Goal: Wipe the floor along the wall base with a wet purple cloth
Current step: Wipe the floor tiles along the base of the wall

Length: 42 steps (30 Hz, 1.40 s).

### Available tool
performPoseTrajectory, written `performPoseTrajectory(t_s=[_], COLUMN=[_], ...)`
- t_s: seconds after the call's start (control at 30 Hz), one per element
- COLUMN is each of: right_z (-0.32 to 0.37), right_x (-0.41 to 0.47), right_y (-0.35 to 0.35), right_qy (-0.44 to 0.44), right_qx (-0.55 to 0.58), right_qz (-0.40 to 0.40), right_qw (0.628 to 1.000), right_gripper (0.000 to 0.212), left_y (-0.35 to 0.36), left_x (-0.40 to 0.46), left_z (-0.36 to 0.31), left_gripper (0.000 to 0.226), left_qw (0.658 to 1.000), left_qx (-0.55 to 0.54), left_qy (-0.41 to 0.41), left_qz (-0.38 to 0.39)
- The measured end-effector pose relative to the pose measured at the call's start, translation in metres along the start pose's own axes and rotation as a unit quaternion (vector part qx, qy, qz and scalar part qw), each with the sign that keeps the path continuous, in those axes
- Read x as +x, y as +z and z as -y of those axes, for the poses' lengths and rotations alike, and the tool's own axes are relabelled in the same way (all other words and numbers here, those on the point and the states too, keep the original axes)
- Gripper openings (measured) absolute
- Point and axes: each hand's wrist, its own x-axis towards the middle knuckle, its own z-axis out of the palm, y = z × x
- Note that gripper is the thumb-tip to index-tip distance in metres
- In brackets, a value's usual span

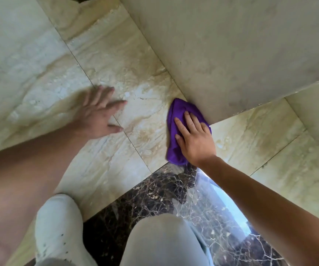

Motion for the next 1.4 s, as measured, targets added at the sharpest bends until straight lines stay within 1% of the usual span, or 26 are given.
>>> performPoseTrajectory(t_s=[0.1, 0.2, 0.27, 0.37, 0.47, 0.53, 0.6, 0.63, 0.67, 0.73, 0.77, 0.8, 0.9, 0.93, 1.07, 1.2, 1.3, 1.4], right_z=[0.013, 0.021, 0.033, 0.056, 0.077, 0.075, 0.084, 0.088, 0.092, 0.094, 0.091, 0.085, 0.071, 0.069, 0.077, 0.097, 0.087, 0.05], right_x=[0.021, 0.049, 0.09, 0.162, 0.212, 0.221, 0.225, 0.224, 0.223, 0.217, 0.213, 0.207, 0.199, 0.2, 0.229, 0.275, 0.243, 0.159], right_y=[-0.001, -0.012, -0.026, -0.047, -0.063, -0.067, -0.083, -0.093, -0.104, -0.116, -0.118, -0.117, -0.1, -0.093, -0.077, -0.089, -0.081, -0.065], right_qy=[0.031, 0.023, 0.012, 0.015, 0.025, 0.034, 0.045, 0.046, 0.037, 0.002, -0.012, -0.015, 0.005, 0.001, -0.009, -0.002, 0.002, 0.008], right_qx=[-0.008, -0.001, 0.013, 0.015, 0.005, -0.004, 0.008, 0.015, 0.017, 0.003, 0.0, 0.004, -0.005, -0.012, -0.013, -0.001, 0.008, 0.025], right_qz=[0.004, 0.019, 0.04, 0.068, 0.117, 0.166, 0.224, 0.23, 0.214, 0.152, 0.141, 0.15, 0.216, 0.221, 0.173, 0.172, 0.172, 0.174], right_qw=[0.999, 1.0, 0.999, 0.997, 0.993, 0.985, 0.973, 0.972, 0.976, 0.988, 0.99, 0.989, 0.976, 0.975, 0.985, 0.985, 0.985, 0.984], right_gripper=[0.053, 0.053, 0.054, 0.058, 0.061, 0.065, 0.073, 0.077, 0.079, 0.077, 0.076, 0.077, 0.08, 0.08, 0.075, 0.073, 0.07, 0.071], left_y=[-0.013, -0.023, -0.03, -0.037, -0.038, -0.036, -0.05, -0.057, -0.062, -0.063, -0.063, -0.063, -0.061, -0.062, -0.054, -0.058, -0.075, -0.097], left_x=[0.027, 0.04, 0.047, 0.056, 0.065, 0.069, 0.07, 0.067, 0.066, 0.064, 0.066, 0.066, 0.068, 0.069, 0.072, 0.072, 0.076, 0.069], left_z=[0.019, 0.032, 0.041, 0.053, 0.072, 0.069, 0.069, 0.067, 0.068, 0.069, 0.071, 0.07, 0.068, 0.068, 0.069, 0.067, 0.062, 0.043], left_gripper=[0.096, 0.103, 0.106, 0.108, 0.11, 0.111, 0.113, 0.114, 0.115, 0.117, 0.117, 0.117, 0.115, 0.114, 0.112, 0.109, 0.101, 0.098], left_qw=[0.998, 0.995, 0.992, 0.991, 0.99, 0.987, 0.982, 0.98, 0.979, 0.981, 0.981, 0.98, 0.978, 0.977, 0.977, 0.972, 0.962, 0.956], left_qx=[0.04, 0.043, 0.043, 0.049, 0.047, 0.035, 0.022, 0.013, -0.003, -0.017, -0.015, -0.012, -0.008, -0.006, 0.004, -0.013, -0.064, -0.081], left_qy=[-0.032, -0.067, -0.087, -0.081, -0.076, -0.076, -0.072, -0.07, -0.068, -0.066, -0.059, -0.056, -0.061, -0.065, -0.066, -0.081, -0.111, -0.146], left_qz=[0.028, 0.061, 0.075, 0.092, 0.108, 0.137, 0.172, 0.188, 0.191, 0.181, 0.182, 0.192, 0.199, 0.205, 0.202, 0.222, 0.241, 0.241])
